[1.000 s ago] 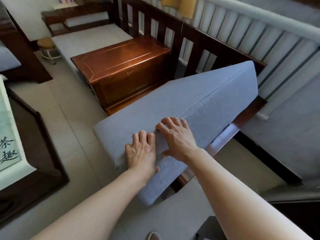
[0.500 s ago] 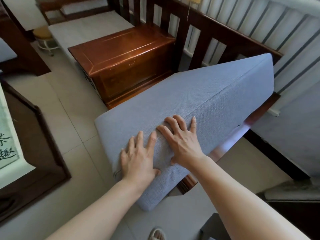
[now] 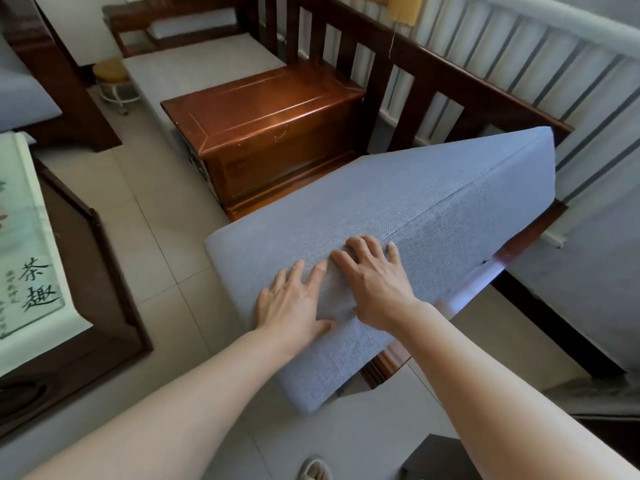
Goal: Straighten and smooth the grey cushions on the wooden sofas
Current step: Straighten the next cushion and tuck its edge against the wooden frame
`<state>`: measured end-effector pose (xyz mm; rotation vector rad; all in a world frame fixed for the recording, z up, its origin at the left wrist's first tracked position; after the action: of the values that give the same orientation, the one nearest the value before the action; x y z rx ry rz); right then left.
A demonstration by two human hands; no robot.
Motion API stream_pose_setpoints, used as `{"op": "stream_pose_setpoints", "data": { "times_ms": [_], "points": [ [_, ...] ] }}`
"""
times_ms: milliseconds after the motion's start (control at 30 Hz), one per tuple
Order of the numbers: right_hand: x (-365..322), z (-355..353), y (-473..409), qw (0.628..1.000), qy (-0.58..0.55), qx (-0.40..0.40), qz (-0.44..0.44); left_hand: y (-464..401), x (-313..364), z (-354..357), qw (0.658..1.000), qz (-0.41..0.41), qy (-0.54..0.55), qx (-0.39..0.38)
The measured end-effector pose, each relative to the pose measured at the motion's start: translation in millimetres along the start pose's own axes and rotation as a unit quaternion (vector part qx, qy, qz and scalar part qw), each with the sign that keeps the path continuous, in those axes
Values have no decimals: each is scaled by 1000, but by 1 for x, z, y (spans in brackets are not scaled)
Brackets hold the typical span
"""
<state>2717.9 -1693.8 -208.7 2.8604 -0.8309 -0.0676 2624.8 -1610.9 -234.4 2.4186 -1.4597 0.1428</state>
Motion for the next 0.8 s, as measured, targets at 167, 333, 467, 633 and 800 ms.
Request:
{"op": "stream_pose_setpoints", "data": {
  "times_ms": [167,333,467,633,800],
  "points": [
    [-10,-30,-17,999,-41,6,19,-11,-22,-28,999,-10,38,26],
    [-35,-47,-55,998,-46,-16,43,-34,-63,-59,997,-42,58,29],
    [-70,-52,-103,998,-41,-31,40,-53,-109,-74,996,-48,69,-13],
    [-112,-50,-180,997,-16,-40,66,-98,-187,-92,996,-27,82,-36],
    [-142,-36,-251,996,-13,-57,70,-146,-252,-102,995,-24,81,-47]
  ]
}}
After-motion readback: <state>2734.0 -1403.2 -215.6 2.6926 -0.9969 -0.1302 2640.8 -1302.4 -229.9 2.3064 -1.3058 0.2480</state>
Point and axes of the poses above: each hand's wrist, its own y-axis away from the middle knuckle, its own z-axis out of the palm, x = y × z, the point moved 4 cm from there along -y, towards the middle knuckle, and after that the axes turned 4 degrees about x, right-handed, at the moved point
